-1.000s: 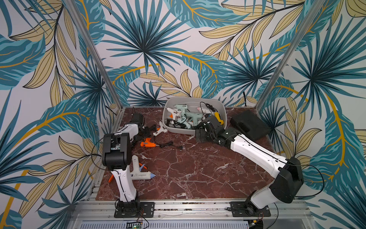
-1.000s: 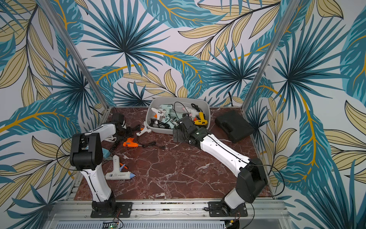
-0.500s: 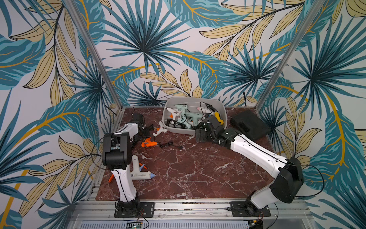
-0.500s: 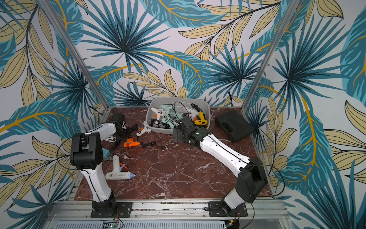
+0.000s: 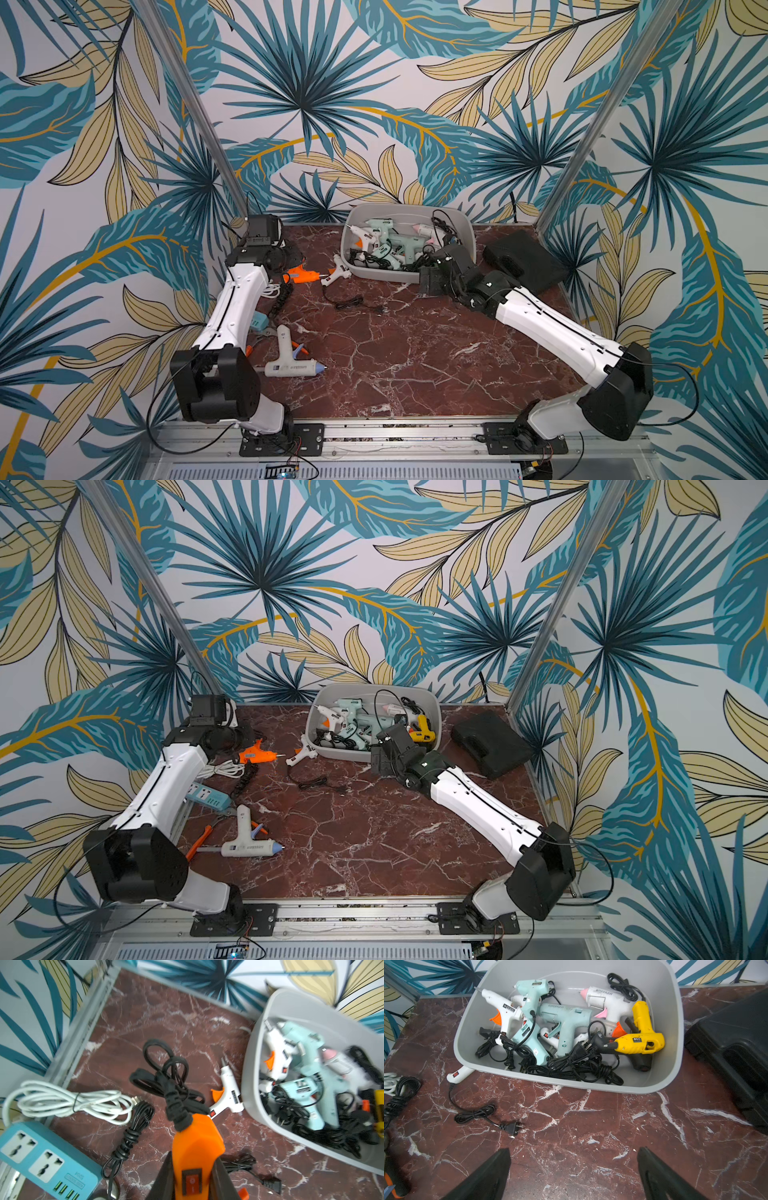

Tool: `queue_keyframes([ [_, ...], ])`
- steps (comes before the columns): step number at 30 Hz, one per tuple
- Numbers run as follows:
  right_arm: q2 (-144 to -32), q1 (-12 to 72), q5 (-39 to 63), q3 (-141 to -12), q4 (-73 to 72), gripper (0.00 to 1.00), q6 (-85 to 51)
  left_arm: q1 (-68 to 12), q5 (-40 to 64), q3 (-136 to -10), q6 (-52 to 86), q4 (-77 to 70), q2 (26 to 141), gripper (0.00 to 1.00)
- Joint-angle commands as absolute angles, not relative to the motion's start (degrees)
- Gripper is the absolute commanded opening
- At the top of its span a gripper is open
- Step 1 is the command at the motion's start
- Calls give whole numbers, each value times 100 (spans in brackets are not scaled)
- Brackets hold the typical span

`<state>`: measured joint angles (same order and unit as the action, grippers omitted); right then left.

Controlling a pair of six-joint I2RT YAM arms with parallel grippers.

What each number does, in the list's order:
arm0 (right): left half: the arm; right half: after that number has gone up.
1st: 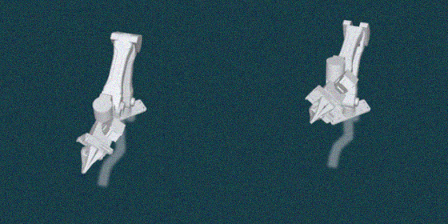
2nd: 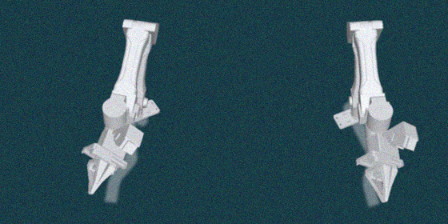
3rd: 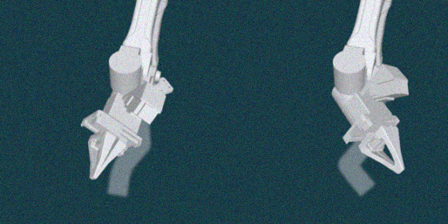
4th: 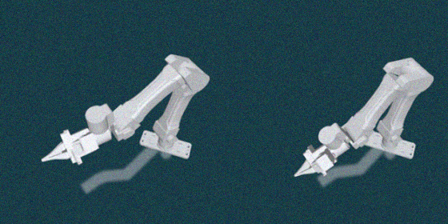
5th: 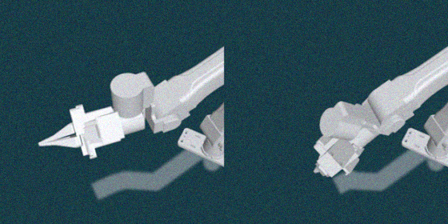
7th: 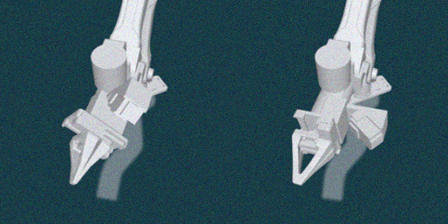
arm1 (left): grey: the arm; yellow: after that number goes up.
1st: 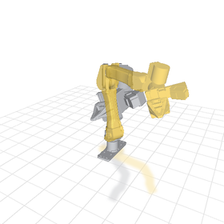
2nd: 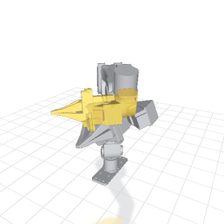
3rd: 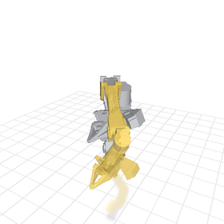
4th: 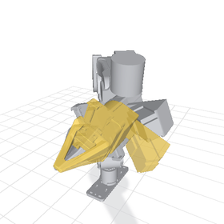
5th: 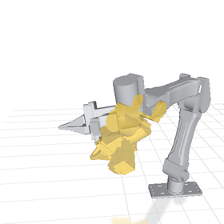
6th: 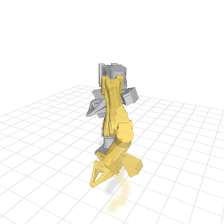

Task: Put the hot melt glue gun into the storage box
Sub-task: Pick up the hot melt adhesive gun from the center of the board, then place the hot melt adhesive gun in the storage box.

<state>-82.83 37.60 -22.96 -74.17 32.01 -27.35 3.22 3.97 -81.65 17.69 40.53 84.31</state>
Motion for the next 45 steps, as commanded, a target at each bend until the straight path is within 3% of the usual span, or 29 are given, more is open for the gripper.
queue_keyframes([
  [1, -8067, 3788, -2785, -7209, 3252, 100, -2959, -34, 280, -8559, 1729, 3835, 8227, 0],
  [6, -7909, 3786, -3062, -7121, 3208, 100, -3049, -682, 0, -9012, 1916, 3074, 8523, 0],
  [17, -7578, 3784, -3246, -6961, 3161, 100, -3184, -1859, -809, -10932, 1760, 2570, 10831, 0],
  [27, -7547, 3786, -3250, -6919, 3182, 100, -3146, -1915, -647, -12134, 1611, 2908, 12443, 0],
  [45, -7734, 3784, -3112, -6918, 3191, 100, -3220, -1865, -457, -12009, 1612, 3189, 13265, 0],
])
